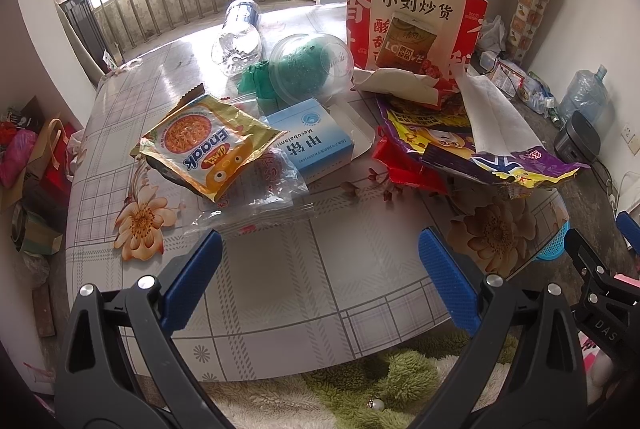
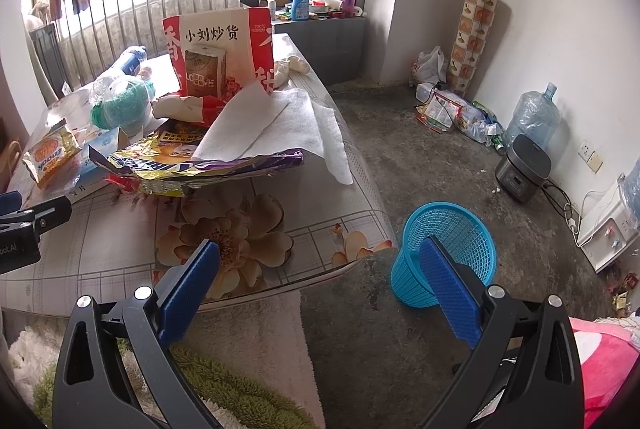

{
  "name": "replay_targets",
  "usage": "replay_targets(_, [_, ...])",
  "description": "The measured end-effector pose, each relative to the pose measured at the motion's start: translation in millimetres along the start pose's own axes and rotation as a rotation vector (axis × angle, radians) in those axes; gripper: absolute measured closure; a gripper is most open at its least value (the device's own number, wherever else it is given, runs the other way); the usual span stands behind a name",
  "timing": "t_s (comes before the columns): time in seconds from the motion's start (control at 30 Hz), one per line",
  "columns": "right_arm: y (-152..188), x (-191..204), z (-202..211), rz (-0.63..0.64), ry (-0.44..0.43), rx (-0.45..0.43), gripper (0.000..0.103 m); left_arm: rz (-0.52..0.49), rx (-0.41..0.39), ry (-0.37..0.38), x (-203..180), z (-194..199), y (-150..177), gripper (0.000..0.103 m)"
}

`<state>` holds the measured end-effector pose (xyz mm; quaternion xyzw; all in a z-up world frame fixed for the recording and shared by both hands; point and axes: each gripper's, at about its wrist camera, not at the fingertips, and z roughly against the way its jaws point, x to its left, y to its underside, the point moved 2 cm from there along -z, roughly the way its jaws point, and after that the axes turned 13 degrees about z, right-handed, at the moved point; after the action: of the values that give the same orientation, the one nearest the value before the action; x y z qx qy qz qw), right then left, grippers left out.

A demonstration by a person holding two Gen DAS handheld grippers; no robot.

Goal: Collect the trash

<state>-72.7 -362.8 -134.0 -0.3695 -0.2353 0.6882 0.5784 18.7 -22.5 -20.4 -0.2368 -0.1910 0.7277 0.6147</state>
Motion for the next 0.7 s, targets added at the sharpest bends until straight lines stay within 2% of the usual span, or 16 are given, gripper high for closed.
replay_targets(0.13, [0.4, 1.4, -1.3, 0.011, 0.001, 0.034, 0.006, 0.001, -0.001, -0.001, 0.0, 0.1, 0.0, 0.009])
replay_targets(0.7, [0.2, 1.0, -1.0, 0.018, 0.008, 0.033, 0.006, -0.001, 0.008, 0.000, 1.4, -1.1, 4.0, 0.009])
